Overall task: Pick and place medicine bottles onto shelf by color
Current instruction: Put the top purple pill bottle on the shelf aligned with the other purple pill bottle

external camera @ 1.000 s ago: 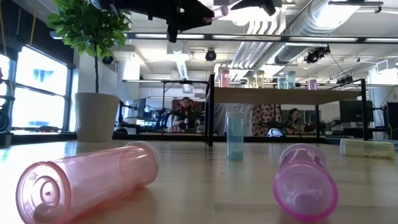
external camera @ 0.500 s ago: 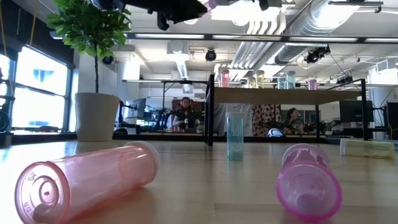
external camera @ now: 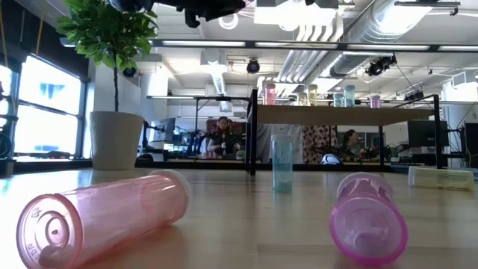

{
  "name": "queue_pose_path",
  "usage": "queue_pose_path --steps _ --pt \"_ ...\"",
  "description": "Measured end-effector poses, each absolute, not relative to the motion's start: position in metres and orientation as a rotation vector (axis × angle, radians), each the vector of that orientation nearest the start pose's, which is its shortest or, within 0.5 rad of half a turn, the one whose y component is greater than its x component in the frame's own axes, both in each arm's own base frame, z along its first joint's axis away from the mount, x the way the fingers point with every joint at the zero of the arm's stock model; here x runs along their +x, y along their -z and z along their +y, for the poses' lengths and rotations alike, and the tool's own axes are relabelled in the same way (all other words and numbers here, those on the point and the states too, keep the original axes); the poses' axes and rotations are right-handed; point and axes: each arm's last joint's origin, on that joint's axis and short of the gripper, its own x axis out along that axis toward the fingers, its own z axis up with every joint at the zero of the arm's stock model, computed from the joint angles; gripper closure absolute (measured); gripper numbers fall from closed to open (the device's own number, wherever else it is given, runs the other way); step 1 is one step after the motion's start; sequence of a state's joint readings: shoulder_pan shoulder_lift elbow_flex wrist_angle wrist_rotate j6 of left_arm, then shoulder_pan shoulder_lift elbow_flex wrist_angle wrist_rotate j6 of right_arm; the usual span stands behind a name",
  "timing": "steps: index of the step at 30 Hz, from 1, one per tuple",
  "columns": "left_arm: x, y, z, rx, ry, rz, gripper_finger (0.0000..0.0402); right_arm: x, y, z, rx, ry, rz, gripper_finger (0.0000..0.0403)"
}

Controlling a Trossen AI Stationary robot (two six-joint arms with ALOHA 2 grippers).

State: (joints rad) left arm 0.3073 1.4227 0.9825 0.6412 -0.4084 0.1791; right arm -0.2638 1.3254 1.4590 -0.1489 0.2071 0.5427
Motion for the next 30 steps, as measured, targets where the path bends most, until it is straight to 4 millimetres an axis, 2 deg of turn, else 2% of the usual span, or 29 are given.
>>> queue_pose_path --steps 6,17,30 --pt "0.303 -0.333 0.107 0.159 -0.724 -0.141 0.0306 0.28 -0.44 -0.081 0.589 0.483 -0.054 0.019" --pt "0.307 -0.333 0.095 0.19 -0.689 -0.125 0.0304 0.303 -0.422 -0.079 0.648 0.478 -0.003 0.019" --pt "0.307 -0.333 0.094 0.188 -0.701 -0.123 0.0303 0.305 -0.422 -0.078 0.69 0.47 -0.009 0.0202"
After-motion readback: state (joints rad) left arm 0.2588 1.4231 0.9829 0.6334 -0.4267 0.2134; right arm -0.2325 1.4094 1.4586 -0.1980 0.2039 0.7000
